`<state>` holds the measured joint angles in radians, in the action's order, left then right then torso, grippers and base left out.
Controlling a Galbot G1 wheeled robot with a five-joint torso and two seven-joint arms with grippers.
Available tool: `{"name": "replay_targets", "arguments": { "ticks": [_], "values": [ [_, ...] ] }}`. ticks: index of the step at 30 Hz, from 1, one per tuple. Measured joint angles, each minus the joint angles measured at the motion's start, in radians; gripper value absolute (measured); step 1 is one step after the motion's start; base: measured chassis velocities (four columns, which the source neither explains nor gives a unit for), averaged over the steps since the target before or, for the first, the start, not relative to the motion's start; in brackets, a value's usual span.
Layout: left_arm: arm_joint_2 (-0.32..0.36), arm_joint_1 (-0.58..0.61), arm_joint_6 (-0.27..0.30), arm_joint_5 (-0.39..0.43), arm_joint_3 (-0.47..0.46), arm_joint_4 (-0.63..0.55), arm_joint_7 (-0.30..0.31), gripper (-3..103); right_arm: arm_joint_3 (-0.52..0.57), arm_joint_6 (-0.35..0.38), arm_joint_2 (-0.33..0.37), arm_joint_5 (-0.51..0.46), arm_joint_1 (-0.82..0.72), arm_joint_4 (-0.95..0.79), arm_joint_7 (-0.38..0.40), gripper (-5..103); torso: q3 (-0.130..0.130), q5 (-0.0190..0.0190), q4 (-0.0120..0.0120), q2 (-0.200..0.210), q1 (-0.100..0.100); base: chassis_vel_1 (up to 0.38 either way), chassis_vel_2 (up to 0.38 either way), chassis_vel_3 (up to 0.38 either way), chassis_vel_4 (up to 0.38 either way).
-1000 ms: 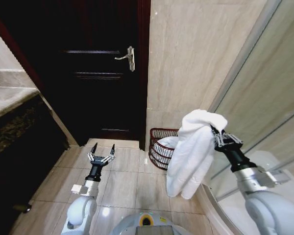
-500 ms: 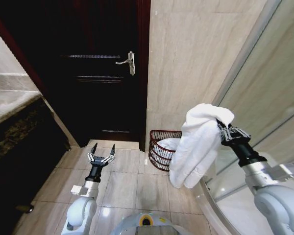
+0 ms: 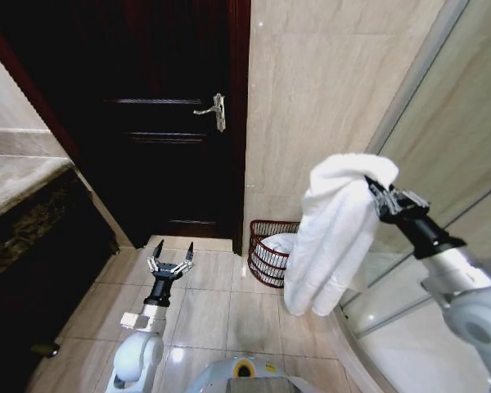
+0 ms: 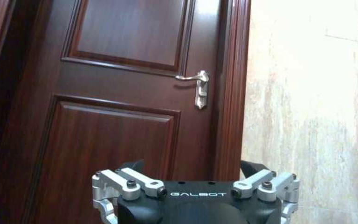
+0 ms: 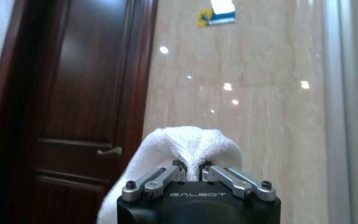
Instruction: Discard the used towel into the hamper.
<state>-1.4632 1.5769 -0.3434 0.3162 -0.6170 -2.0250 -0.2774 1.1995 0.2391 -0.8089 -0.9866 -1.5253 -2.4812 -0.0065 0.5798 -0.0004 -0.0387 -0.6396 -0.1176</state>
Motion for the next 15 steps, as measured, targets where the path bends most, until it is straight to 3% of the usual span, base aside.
{"name": "replay_targets", "arguments": {
  "ticks": [5, 6, 15],
  "values": [
    [-0.011, 0.011, 0.0, -0.006, -0.005, -0.015, -0.011, 100, 0.039, 0.005, 0.143, -0.098, 0.057, 0.078, 0.016, 9, 0.014, 0.0005, 0.0, -0.025, -0.012, 0.0, 0.0, 0.0, 0.0],
    [-0.011, 0.011, 0.0, -0.006, -0.005, -0.015, -0.011, 100, 0.039, 0.005, 0.143, -0.098, 0.057, 0.078, 0.016, 9, 0.014, 0.0005, 0.0, -0.025, -0.012, 0.0, 0.0, 0.0, 0.0],
    [-0.023, 0.028, -0.008, -0.015, -0.007, -0.024, -0.032, 100, 0.08, -0.01, 0.354, -0.259, 0.133, 0.198, 0.033, 9, 0.034, 0.0002, 0.0, -0.065, -0.031, 0.0, 0.0, 0.0, 0.0]
  ]
}}
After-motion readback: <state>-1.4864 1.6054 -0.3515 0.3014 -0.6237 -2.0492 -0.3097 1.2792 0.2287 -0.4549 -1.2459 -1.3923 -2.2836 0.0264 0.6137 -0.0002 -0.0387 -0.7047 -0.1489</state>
